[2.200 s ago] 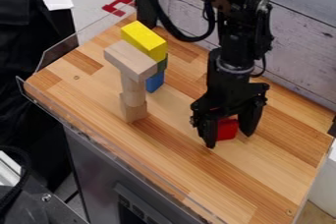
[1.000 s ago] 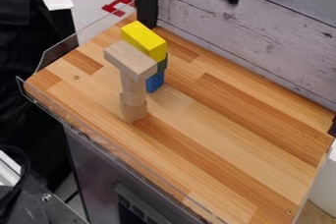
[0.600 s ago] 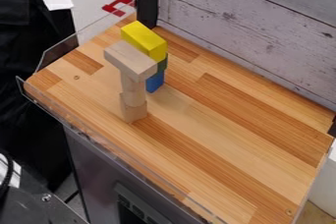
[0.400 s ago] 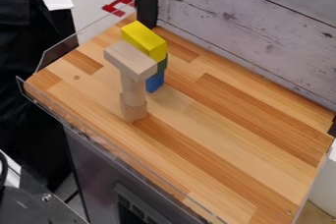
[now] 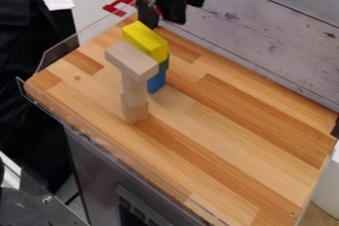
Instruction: Put the red arch on top of the yellow rectangular tower
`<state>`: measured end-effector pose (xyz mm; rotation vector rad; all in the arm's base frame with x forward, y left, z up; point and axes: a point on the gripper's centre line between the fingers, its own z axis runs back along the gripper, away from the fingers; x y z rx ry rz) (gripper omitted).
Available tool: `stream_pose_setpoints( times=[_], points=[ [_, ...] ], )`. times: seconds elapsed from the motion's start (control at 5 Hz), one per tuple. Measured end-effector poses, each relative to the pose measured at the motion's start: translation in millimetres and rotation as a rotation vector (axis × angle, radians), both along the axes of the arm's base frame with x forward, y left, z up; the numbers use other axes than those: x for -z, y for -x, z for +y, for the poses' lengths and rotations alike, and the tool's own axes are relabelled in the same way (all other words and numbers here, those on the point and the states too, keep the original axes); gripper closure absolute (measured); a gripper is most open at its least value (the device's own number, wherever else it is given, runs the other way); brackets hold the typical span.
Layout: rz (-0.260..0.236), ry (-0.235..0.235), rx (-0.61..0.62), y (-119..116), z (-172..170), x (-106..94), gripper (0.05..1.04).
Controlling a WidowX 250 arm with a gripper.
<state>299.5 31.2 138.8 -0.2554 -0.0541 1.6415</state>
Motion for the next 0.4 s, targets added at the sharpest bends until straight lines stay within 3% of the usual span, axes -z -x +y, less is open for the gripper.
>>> stream_pose_setpoints(
  times=[0.2, 0.4],
  points=[
    [-0.003, 0.038, -0.029, 2, 5, 7.0, 0.517],
    [0.022, 0.045, -0.068, 10, 15, 15.2, 0.517]
  ],
)
